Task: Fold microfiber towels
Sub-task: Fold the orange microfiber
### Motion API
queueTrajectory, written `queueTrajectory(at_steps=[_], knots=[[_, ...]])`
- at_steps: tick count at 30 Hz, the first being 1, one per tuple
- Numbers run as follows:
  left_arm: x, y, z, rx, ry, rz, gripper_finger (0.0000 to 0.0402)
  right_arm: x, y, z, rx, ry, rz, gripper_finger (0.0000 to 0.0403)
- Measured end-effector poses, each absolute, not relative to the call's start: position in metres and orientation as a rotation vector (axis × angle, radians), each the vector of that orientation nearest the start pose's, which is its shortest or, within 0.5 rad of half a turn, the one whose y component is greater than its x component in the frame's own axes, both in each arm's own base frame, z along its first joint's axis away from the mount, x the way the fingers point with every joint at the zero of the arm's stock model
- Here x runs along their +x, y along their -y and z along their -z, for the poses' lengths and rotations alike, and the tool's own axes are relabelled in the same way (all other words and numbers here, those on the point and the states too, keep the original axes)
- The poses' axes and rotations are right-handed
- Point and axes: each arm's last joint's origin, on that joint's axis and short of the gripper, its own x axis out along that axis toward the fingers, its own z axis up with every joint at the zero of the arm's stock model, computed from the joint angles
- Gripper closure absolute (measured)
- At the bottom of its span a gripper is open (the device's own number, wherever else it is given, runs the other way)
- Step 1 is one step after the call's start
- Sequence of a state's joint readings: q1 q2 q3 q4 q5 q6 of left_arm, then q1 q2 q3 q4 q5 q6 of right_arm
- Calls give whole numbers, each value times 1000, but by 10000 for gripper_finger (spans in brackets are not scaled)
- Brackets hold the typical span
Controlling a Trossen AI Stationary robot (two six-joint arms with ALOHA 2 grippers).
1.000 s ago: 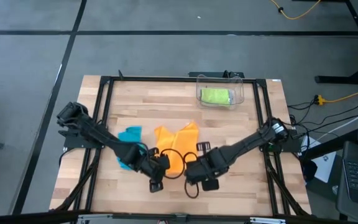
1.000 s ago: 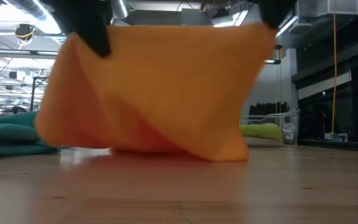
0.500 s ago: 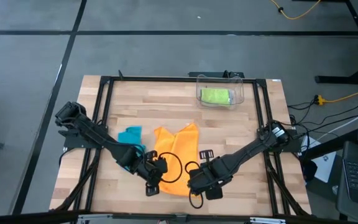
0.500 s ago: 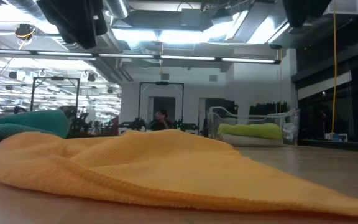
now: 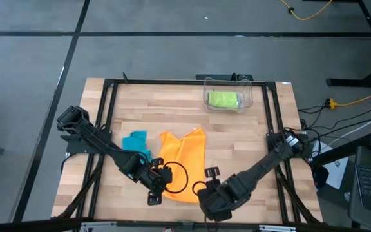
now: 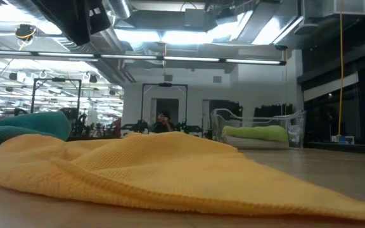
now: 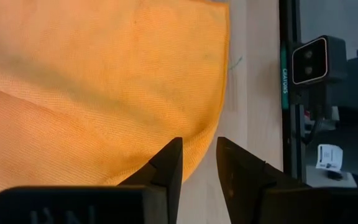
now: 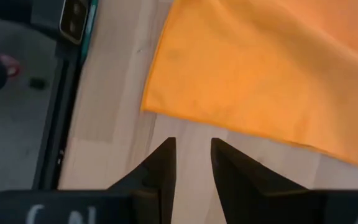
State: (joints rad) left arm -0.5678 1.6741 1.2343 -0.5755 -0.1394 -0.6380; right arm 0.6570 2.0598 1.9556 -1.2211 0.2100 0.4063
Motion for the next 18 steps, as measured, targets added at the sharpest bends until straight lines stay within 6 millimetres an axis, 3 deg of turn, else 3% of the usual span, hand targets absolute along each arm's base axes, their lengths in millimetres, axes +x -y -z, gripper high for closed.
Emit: queueTrajectory(at_steps=[7, 11, 18], knots=[[294, 181, -234, -273, -1056, 85, 307, 326, -264, -279, -131, -1170, 0, 299], [291, 175, -231, -273, -1118, 55, 285, 320, -272, -279, -68, -1155, 35, 299], [284, 167, -227, -94, -1179, 30, 243, 309, -285, -280, -48, -1116, 66, 299]])
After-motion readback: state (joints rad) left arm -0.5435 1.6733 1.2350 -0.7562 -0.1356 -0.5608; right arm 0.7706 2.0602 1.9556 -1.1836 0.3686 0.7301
